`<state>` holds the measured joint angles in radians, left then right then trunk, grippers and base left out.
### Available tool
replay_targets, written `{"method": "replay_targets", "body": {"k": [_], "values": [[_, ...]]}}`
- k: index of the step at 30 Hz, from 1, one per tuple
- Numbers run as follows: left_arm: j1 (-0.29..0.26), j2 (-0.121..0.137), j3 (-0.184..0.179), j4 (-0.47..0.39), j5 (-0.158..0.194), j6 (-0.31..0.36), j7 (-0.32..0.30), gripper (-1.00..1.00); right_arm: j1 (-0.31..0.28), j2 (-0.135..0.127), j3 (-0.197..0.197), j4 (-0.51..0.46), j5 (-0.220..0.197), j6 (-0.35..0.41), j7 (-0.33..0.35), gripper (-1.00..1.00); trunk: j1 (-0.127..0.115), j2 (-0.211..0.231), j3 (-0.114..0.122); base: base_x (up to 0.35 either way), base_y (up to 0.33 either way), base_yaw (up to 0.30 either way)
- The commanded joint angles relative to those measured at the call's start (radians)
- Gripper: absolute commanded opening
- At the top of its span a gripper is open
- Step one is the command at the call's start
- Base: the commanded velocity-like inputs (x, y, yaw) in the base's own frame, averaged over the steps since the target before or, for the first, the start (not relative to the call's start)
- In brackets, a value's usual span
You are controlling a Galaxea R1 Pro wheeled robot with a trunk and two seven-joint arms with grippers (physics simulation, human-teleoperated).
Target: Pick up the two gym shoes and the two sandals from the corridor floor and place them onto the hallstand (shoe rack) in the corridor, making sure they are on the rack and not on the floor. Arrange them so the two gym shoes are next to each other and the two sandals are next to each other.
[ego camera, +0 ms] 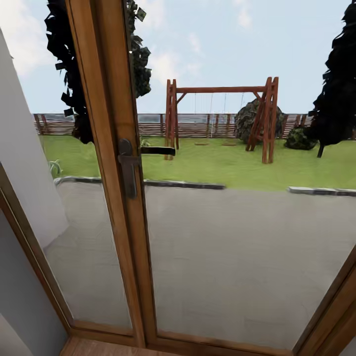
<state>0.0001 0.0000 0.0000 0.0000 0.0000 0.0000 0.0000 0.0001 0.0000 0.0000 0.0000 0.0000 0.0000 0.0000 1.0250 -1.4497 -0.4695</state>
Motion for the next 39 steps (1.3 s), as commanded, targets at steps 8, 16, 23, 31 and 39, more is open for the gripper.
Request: {"method": "replay_targets", "body": {"k": [8,16,23,31,39], "values": [[0.001,0.000,-0.001,0.007,-0.002,-0.002,-0.002,1.00,-0.018,0.029,0.006,-0.031,0.005,-0.001,-0.004,1.00,0.000,0.000,0.000,0.000,0.000,0.000],[0.001,-0.001,-0.002,0.008,-0.002,-0.002,-0.002,1.00,-0.021,0.031,0.008,-0.029,0.005,-0.003,-0.003,1.00,0.000,0.000,0.000,0.000,0.000,0.000],[0.001,-0.002,-0.002,0.004,-0.005,-0.002,-0.002,1.00,-0.022,0.030,0.007,-0.029,0.005,-0.003,-0.003,1.00,0.000,0.000,0.000,0.000,0.000,0.000],[-0.003,0.007,0.001,-0.021,-0.006,-0.012,-0.002,1.00,-0.022,0.015,0.005,-0.056,0.005,-0.006,-0.005,1.00,0.000,0.000,0.000,0.000,0.000,0.000],[-0.004,0.025,-0.002,-0.066,-0.007,-0.056,-0.004,1.00,-0.022,-0.030,0.001,-0.102,0.002,-0.020,-0.004,1.00,0.000,0.000,0.000,0.000,0.000,0.000]]}}
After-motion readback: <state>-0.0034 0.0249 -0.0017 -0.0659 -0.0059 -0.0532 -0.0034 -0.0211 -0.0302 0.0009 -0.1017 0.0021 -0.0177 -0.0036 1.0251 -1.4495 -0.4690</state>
